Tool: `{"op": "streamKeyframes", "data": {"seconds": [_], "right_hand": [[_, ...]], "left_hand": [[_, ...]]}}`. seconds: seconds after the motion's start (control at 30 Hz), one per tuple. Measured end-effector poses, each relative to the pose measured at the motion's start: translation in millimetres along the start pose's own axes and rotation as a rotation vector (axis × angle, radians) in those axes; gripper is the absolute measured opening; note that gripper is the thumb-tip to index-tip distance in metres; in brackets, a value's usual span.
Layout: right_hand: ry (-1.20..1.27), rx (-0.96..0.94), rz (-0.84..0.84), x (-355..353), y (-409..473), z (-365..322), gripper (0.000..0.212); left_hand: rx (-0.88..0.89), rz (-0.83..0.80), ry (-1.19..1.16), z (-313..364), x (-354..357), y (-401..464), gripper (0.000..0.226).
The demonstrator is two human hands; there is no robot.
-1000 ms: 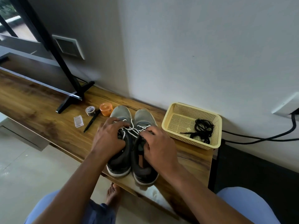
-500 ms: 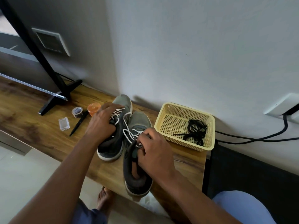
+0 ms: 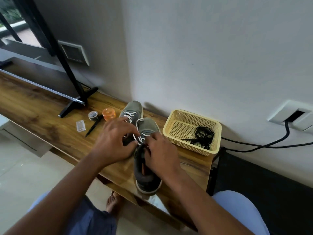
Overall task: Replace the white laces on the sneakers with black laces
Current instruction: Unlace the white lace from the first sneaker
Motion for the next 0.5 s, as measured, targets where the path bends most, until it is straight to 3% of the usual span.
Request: {"op": "streamKeyframes", "data": {"seconds": [0.1, 0.17, 0.37, 0.5], "right_hand": [[0.098, 0.001, 0.051, -4, -6, 3, 0.015], [0.095, -0.007, 0.041, -5, -10, -1, 0.016], [0.106, 0.026, -0.159, -15, 0, -7, 0.039], [0.327, 0.175, -0.288, -25, 9, 3, 0.016]], "left_hand": [[-0.124, -0.169, 0.156, 12, 13, -22, 0.036], [-0.172, -0.200, 0.163, 13, 18, -31, 0.040], [-0.193, -0.078, 0.236, 11, 18, -34, 0.030], [-0.243, 0.068, 0.174, 8, 19, -36, 0.021]]}}
Point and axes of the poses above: each hand's wrist, its own y-axis towards the middle knuckle, its own x-axis out of the palm, z = x × y, the point moved 4 cm from there along y, towards the middle knuckle, and after that the axes turned 5 degrees about z, right-handed, at the moved point
